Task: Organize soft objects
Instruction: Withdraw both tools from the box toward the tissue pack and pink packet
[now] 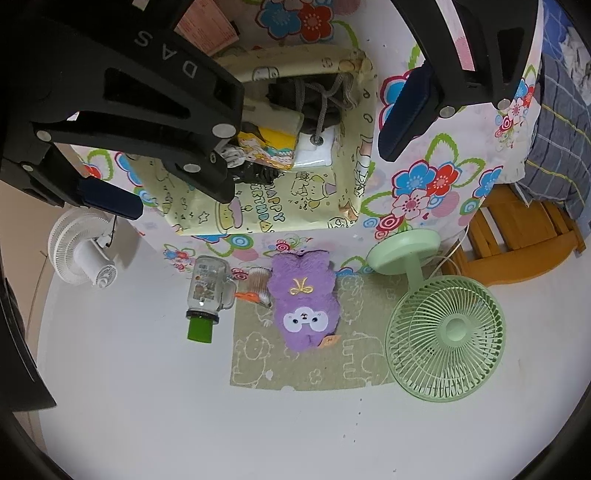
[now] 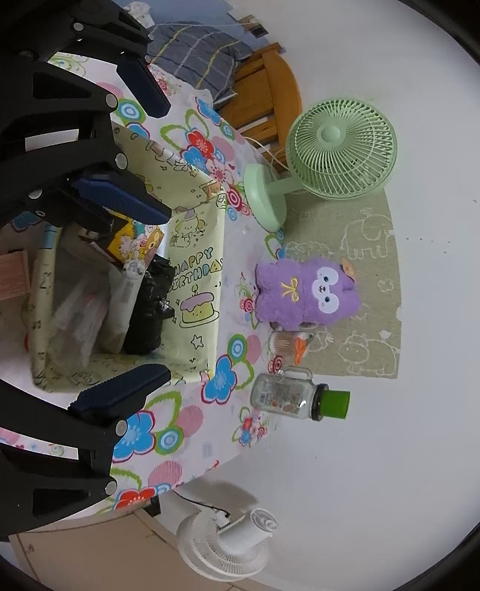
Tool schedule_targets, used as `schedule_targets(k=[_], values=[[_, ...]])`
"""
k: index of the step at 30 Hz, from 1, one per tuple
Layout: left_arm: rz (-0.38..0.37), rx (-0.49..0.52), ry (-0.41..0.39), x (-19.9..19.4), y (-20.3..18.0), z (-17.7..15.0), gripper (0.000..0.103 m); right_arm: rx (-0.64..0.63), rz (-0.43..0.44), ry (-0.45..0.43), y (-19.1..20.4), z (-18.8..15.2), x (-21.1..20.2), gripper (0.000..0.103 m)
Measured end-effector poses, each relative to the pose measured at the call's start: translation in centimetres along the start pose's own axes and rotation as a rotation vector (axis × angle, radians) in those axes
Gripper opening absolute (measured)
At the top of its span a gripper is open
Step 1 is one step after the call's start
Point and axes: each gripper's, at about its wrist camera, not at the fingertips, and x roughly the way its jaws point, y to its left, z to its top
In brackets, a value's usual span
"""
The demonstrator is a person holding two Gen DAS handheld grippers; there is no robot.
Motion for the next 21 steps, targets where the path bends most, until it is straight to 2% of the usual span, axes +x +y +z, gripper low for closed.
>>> schedule_targets(k=[16, 21], values=[[-0.022, 0.015, -0.055, -3.8, -1.1, -1.3, 0.097, 0.025, -0.024, -0.054, -0.3, -1.8, -4.5, 0.094], [-0.020, 0.032, -0.075, -4.8, -1.7, -1.8, 0.097, 0.034, -0.031, -0.072, -0.5, -2.5, -5.8, 0.095]])
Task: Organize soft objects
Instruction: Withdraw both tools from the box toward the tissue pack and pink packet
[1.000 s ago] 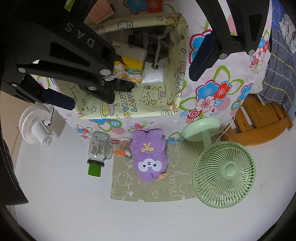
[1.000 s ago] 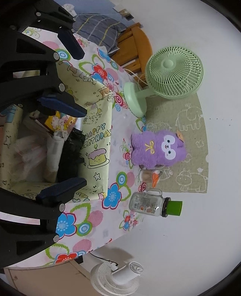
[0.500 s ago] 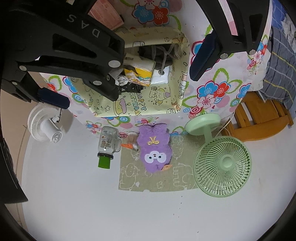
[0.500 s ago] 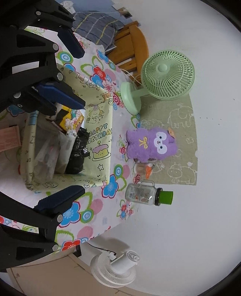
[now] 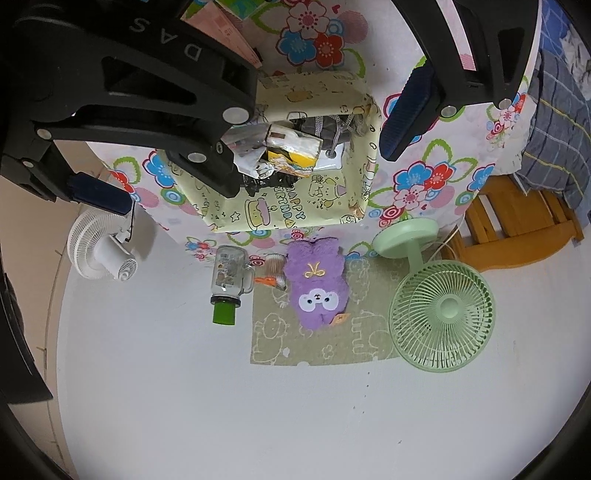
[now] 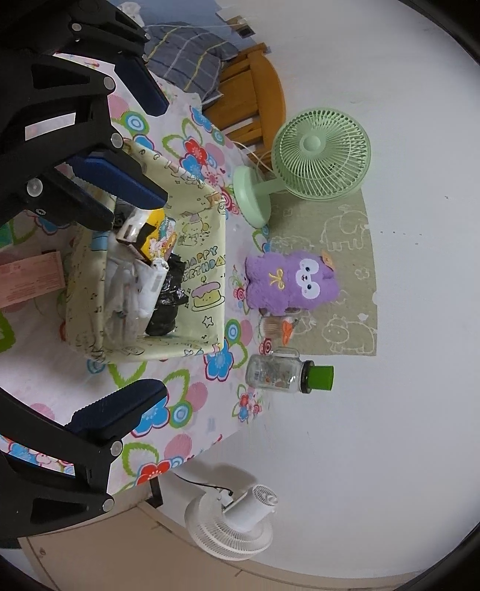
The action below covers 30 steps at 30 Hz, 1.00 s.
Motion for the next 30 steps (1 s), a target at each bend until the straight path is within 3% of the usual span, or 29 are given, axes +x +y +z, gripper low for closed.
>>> schedule_targets(k=[30], values=[[0.001, -0.004, -0.052, -5.6, -1.4, -3.3, 0.097, -0.010, -0.004, -0.056, 0.3, -3.5, -6.2, 0.095]])
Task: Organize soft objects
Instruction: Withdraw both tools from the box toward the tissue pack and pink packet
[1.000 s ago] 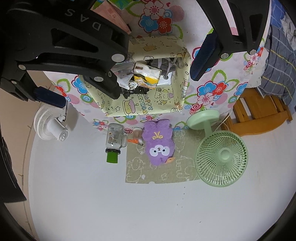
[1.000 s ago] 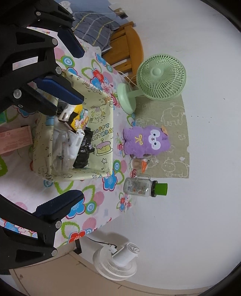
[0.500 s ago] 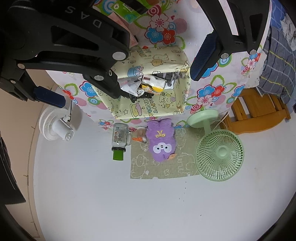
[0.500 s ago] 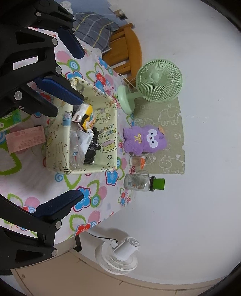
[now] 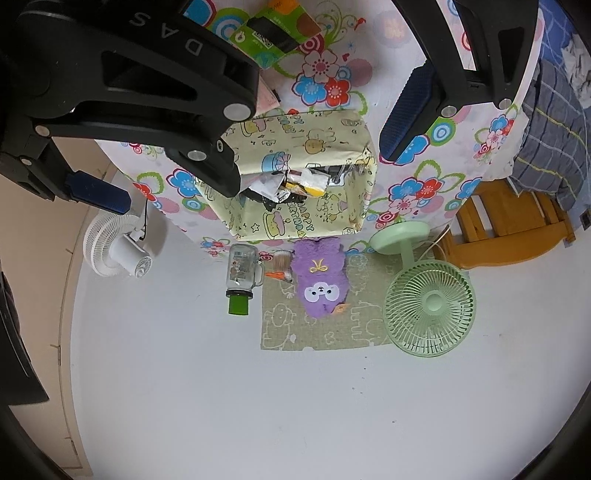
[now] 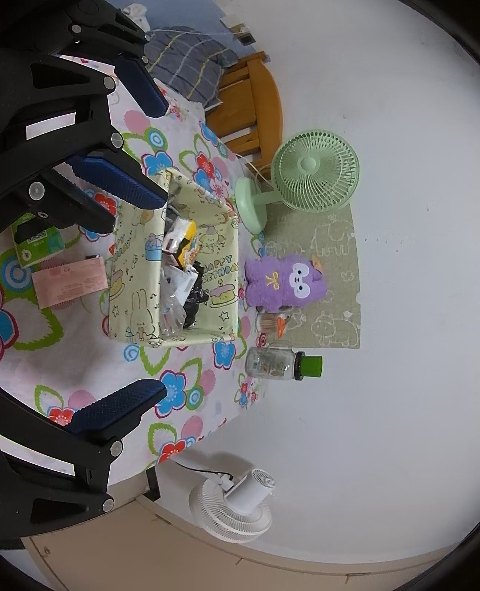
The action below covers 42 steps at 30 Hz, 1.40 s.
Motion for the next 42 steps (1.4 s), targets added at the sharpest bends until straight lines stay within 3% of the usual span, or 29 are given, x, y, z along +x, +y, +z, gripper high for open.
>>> schedule_targets(k=[23, 42], values=[[-0.017, 0.019, 0.024, -1.4, -0.3, -3.7, 0.097, 0.003, -0.003, 0.023, 0.5, -4.2, -1.5, 0.095], [-0.036, 0.023, 0.078, 0.0, 0.5, -6.1, 0.097, -0.018, 0.017, 0.059, 1.6, -6.6, -0.1, 0.095]])
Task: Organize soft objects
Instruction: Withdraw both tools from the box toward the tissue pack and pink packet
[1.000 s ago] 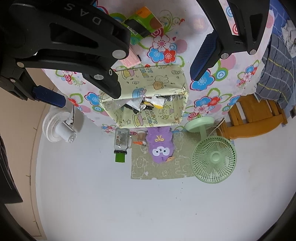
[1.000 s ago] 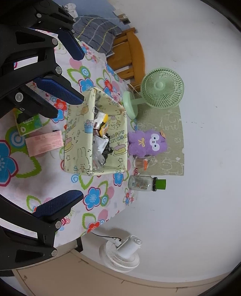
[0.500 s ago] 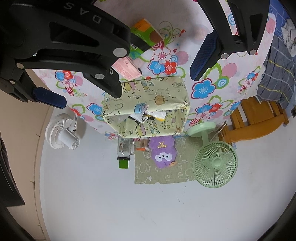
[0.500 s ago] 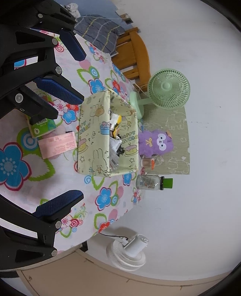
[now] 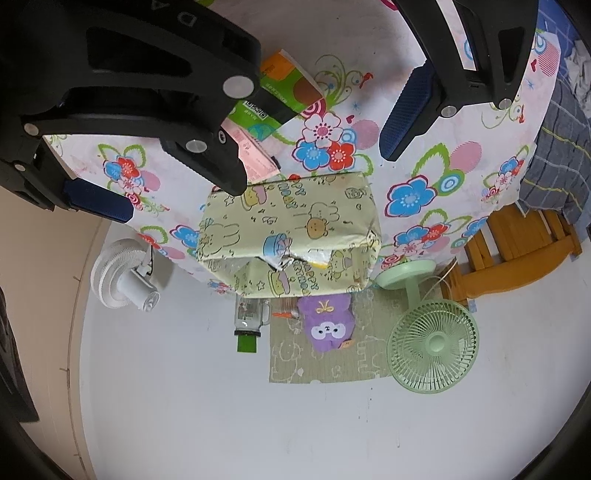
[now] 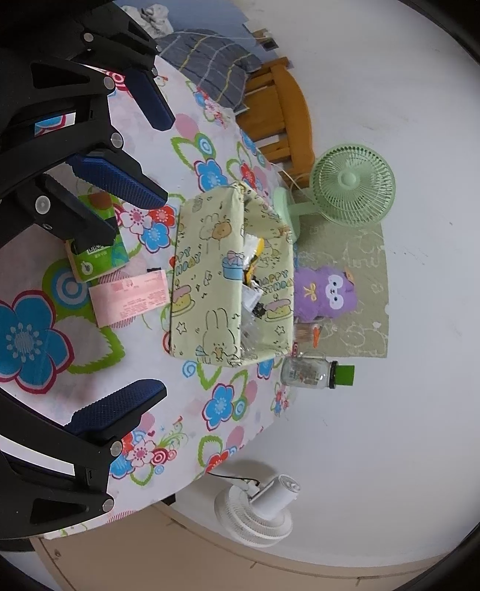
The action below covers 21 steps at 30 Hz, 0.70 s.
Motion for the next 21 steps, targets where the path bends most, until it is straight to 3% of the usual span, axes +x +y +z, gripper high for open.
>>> schedule_targets(k=[21], values=[[-0.017, -0.002, 0.120, 3.5, 1.0, -3.2, 0.096, 0.001, -0.013, 0.124, 0.0, -3.0, 4.2, 0.095]])
